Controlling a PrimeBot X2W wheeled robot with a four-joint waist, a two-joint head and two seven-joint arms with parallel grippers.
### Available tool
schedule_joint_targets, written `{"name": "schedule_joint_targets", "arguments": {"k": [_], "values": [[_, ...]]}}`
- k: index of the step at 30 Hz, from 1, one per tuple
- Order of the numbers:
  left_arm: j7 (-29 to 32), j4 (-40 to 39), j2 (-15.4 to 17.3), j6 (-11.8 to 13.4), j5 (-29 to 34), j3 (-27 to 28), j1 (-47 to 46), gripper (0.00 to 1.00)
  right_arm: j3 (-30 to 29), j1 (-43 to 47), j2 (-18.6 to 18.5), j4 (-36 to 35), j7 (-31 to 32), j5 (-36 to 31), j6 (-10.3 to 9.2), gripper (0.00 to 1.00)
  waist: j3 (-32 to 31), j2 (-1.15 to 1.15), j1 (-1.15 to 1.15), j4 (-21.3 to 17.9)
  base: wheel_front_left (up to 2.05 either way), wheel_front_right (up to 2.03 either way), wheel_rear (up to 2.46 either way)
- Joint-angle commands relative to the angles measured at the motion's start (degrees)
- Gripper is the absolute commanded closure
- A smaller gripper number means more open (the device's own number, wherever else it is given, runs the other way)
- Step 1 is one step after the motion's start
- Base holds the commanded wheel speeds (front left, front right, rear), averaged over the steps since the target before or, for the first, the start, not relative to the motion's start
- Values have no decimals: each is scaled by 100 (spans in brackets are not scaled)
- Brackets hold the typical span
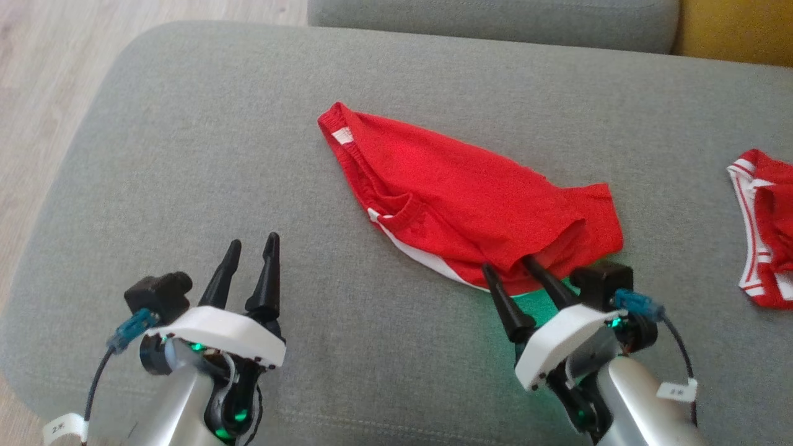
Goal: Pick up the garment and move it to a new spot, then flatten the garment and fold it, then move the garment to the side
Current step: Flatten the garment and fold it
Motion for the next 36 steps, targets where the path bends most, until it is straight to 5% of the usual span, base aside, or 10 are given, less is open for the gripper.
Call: {"name": "schedule_joint_targets", "arguments": {"k": [1,4,5,6,7,16,23,36], "values": [[-71,-137,49,-35,56,250,-270,0,82,-296,-15,-112,-101,68,19,0,77,0,0,63,0,0,0],[-71,-98,5,-51,96,288,-305,0,40,-419,-18,-27,-160,142,19,0,134,0,0,105,0,0,0],[-71,-83,-9,-63,109,299,-314,0,26,-455,-17,-9,-179,175,19,34,149,0,0,116,0,0,0],[-71,-68,-23,-73,124,308,-322,0,3,-490,-16,-1,-209,208,19,96,164,0,0,125,0,0,0],[-71,-53,-39,-83,139,317,-332,0,-8,-527,-24,-2,-243,224,19,100,175,0,0,133,0,0,0],[-71,81,-135,-155,222,399,-376,0,-432,-747,-188,-289,-415,211,19,100,150,0,0,131,0,0,0],[-71,130,-236,-232,287,415,-419,0,-1014,-1111,-475,-514,57,183,19,100,219,0,0,142,0,0,0],[-71,305,-393,-339,463,240,-719,0,-875,-2138,-1292,611,484,410,19,100,595,0,0,432,0,0,0]]}}
